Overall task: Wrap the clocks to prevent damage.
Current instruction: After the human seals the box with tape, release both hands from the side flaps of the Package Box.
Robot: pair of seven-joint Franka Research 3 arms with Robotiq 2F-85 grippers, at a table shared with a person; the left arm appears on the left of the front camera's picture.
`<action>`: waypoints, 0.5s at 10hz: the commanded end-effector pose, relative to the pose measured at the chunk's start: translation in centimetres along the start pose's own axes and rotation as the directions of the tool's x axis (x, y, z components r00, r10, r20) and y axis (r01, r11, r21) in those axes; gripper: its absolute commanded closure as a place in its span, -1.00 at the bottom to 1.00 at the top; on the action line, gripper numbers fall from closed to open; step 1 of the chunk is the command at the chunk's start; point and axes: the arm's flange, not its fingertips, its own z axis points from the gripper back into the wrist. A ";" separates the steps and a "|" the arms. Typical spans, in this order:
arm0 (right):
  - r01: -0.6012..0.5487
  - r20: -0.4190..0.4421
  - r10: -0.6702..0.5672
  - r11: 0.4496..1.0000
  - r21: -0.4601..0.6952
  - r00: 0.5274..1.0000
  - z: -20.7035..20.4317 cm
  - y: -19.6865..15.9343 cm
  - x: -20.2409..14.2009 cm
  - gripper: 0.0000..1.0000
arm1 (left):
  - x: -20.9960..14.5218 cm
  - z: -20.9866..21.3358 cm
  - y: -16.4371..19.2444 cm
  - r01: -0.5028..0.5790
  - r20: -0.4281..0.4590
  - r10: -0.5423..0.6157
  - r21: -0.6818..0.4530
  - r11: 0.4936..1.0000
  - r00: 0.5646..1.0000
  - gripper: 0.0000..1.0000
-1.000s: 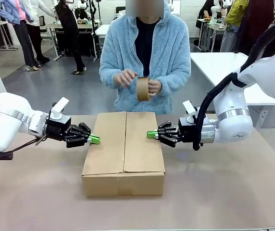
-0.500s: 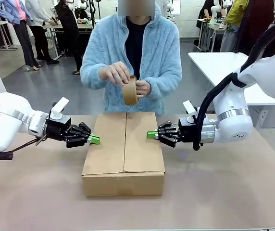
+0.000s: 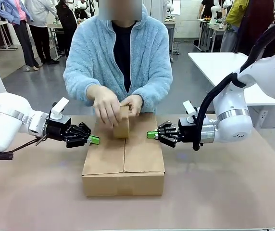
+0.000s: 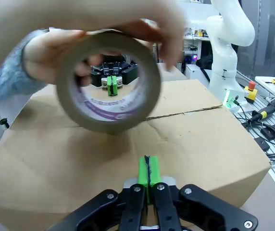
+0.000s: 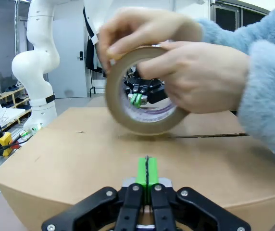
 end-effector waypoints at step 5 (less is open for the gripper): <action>0.007 0.001 -0.007 1.000 -0.004 1.000 -0.1 0.0 -0.3 0.98 | -0.2 0.0 0.0 -0.001 -0.005 0.001 0.004 1.000 1.000 0.99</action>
